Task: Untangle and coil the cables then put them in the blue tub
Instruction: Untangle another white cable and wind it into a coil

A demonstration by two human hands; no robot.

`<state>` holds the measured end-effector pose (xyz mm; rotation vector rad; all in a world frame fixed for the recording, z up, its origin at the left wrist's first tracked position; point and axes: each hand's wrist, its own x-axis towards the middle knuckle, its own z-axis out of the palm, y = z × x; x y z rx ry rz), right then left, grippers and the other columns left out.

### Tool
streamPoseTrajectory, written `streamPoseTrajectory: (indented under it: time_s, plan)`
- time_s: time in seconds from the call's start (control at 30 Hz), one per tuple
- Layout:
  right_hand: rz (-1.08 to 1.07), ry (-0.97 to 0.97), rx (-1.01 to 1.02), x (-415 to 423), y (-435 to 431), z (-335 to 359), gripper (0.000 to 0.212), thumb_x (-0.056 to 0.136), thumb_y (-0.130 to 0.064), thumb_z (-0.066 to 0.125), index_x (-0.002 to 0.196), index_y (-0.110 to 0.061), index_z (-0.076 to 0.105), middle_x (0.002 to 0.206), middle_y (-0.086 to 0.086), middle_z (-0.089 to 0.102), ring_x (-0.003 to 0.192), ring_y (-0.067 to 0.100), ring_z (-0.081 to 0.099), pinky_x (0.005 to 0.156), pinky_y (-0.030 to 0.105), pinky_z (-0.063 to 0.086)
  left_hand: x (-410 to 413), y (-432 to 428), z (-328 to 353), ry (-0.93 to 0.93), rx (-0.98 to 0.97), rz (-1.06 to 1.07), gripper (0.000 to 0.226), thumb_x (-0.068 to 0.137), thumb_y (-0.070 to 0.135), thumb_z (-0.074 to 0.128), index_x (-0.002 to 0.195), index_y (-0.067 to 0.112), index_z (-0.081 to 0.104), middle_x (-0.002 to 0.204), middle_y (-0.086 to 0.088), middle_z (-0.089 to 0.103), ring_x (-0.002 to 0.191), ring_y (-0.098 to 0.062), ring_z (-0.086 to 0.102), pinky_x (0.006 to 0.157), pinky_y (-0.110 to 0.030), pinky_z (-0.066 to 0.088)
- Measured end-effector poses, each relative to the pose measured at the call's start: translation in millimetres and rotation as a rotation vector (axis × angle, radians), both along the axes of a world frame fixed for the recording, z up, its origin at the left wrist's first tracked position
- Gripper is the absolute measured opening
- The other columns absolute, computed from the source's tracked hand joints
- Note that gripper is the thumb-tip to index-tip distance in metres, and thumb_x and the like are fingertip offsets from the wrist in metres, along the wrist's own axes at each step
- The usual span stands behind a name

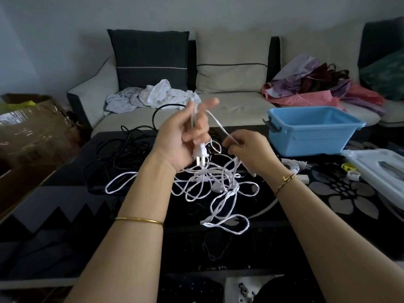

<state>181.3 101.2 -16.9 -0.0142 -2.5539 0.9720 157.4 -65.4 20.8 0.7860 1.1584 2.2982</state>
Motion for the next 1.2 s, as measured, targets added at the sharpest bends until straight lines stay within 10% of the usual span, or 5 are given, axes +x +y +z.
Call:
streamPoseTrajectory:
  time_s: [0.2, 0.4, 0.6, 0.87, 1.2]
  plan:
    - [0.04, -0.24, 0.048, -3.9, 20.1, -12.9, 0.014, 0.084, -0.009, 0.063, 0.09, -0.015, 0.075, 0.08, 0.0, 0.067, 0.064, 0.01, 0.056, 0.055, 0.016, 0.042, -5.9, -6.8, 9.2, -0.111, 0.118, 0.486, 0.038, 0.105, 0.029, 0.029, 0.118, 0.006, 0.057, 0.057, 0.008, 0.062, 0.033, -0.002, 0.03, 0.043, -0.014, 0.028]
    - [0.074, -0.329, 0.265, -4.2, 22.1, -16.9, 0.037, 0.083, -0.023, 0.071, 0.118, -0.017, 0.066, 0.112, 0.002, 0.066, 0.099, 0.018, 0.061, 0.085, 0.027, 0.047, 3.5, 4.9, 6.4, -0.01, -0.14, 0.401, 0.03, 0.102, 0.022, 0.038, 0.114, 0.004, 0.059, 0.052, 0.004, 0.058, 0.032, -0.002, 0.025, 0.04, -0.015, 0.025]
    - [0.1, -0.116, -0.167, -3.0, -1.7, -13.9, 0.018, 0.094, -0.015, 0.055, 0.091, 0.0, 0.065, 0.069, 0.003, 0.065, 0.05, 0.001, 0.061, 0.05, 0.009, 0.041, 2.3, 1.8, 5.4, -0.061, -0.05, 0.189, 0.04, 0.103, 0.022, 0.031, 0.128, -0.002, 0.05, 0.049, 0.008, 0.051, 0.03, -0.004, 0.027, 0.04, -0.014, 0.034]
    - [0.404, -0.43, 0.005, 21.6, -17.0, 4.3, 0.018, 0.096, -0.02, 0.052, 0.102, -0.018, 0.068, 0.065, 0.003, 0.059, 0.048, 0.016, 0.06, 0.057, 0.033, 0.052, -10.8, 4.4, -4.0, -0.059, 0.09, 0.326, 0.024, 0.103, 0.019, 0.034, 0.118, 0.007, 0.049, 0.096, -0.004, 0.072, 0.047, -0.005, 0.042, 0.099, -0.046, 0.048]
    - [0.19, -0.089, 0.101, 30.9, -7.1, 27.4, 0.014, 0.078, -0.015, 0.063, 0.079, -0.025, 0.073, 0.055, -0.012, 0.06, 0.053, 0.007, 0.057, 0.065, 0.032, 0.052, -13.0, 16.1, -20.6, 0.411, -0.442, 0.774, 0.027, 0.104, 0.011, 0.032, 0.121, 0.008, 0.052, 0.097, 0.011, 0.068, 0.057, -0.003, 0.059, 0.048, -0.015, 0.042]
